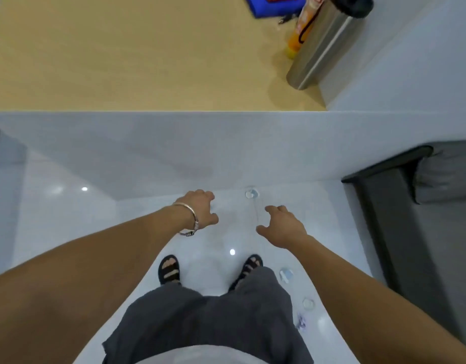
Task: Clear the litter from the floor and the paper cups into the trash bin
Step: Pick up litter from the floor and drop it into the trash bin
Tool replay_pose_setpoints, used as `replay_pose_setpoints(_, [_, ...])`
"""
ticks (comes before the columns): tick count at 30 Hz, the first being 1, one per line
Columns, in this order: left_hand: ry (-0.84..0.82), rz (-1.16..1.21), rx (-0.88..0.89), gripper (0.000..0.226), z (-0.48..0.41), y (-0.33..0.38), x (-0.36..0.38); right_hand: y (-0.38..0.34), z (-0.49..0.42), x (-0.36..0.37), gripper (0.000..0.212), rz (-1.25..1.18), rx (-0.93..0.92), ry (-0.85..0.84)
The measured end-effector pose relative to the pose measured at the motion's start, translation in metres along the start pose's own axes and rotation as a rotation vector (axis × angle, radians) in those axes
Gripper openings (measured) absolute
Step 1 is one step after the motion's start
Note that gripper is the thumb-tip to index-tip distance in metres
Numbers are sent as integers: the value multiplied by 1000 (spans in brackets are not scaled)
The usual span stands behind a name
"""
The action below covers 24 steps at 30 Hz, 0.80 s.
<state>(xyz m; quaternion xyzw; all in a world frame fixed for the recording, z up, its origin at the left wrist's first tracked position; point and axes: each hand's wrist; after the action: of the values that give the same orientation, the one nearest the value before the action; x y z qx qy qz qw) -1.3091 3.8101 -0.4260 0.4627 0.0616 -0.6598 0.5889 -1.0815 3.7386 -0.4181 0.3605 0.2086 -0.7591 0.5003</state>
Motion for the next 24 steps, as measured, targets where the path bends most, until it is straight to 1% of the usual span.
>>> replay_pose_setpoints(3, [33,101,-139,68,-30,-12,17,1,-56,4,70,66,-103,-47])
replay_pose_setpoints(6, [77,243,-304,67,-57,-16,50,5,-114,14,66,200,-227,-100])
replay_pose_setpoints(9, [130,378,-475,67,-88,-9,98,14,-174,27,65,333,-342,-139])
replay_pose_setpoints(12, [136,519,-573,65,-123,0,158,27,-233,47,65,418,-377,-155])
replay_pose_setpoints(14, [147,569,-596,64,-154,-6,199,31,-280,72,64,445,-391,-135])
replay_pose_setpoints(17, [186,579,-603,63,-213,-40,260,30,-362,129,64,491,-391,-99])
replay_pose_setpoints(21, [258,545,-591,61,-293,-98,342,38,-480,218,68,589,-385,-21])
replay_pose_setpoints(24, [328,559,-599,61,-344,-132,408,58,-564,273,75,572,-335,50])
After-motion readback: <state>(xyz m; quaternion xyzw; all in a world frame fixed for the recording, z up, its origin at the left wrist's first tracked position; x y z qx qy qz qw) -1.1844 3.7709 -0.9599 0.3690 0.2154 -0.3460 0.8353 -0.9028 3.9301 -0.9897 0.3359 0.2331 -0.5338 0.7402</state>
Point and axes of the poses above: each hand's wrist, its own z-axis away from the middle knuckle, its own x-axis out of the palm, y = z × x, and after that the axes turned 9 degrees about x, right-handed
